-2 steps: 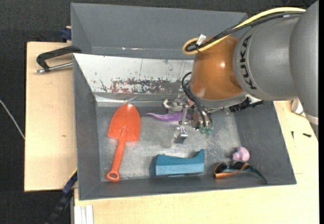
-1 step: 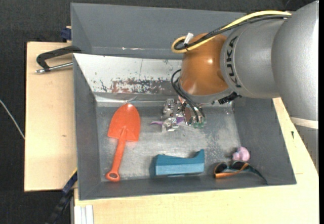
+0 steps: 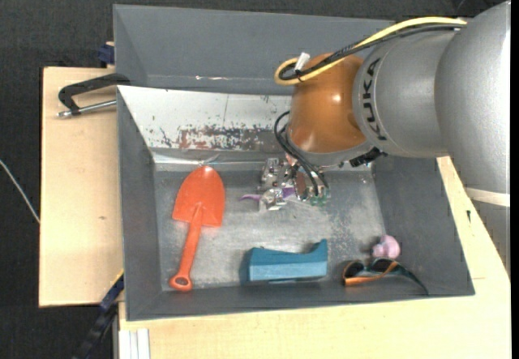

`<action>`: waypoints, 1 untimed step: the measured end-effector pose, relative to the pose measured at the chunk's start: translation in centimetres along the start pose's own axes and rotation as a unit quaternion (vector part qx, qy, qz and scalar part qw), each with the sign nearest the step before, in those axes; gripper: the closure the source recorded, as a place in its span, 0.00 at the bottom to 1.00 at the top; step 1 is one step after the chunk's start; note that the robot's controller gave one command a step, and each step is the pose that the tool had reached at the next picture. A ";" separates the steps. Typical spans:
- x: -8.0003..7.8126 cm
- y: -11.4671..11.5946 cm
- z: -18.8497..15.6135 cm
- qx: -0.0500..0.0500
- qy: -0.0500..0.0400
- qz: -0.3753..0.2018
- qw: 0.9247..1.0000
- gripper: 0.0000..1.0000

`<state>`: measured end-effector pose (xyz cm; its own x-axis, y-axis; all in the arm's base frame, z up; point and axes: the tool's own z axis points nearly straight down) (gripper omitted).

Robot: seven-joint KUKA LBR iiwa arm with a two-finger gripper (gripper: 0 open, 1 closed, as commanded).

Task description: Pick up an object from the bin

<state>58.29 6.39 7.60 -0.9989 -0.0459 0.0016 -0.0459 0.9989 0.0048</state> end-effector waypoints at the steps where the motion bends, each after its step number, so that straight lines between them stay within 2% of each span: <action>1: 0.4 -0.5 -4.2 0.002 0.001 -0.005 1.000 1.00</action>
Offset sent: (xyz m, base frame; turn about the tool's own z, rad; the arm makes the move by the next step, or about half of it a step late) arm 0.0045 0.0113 0.0178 0.0767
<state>57.96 5.80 11.85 -0.9984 -0.0568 0.0029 -0.0568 0.9984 0.0016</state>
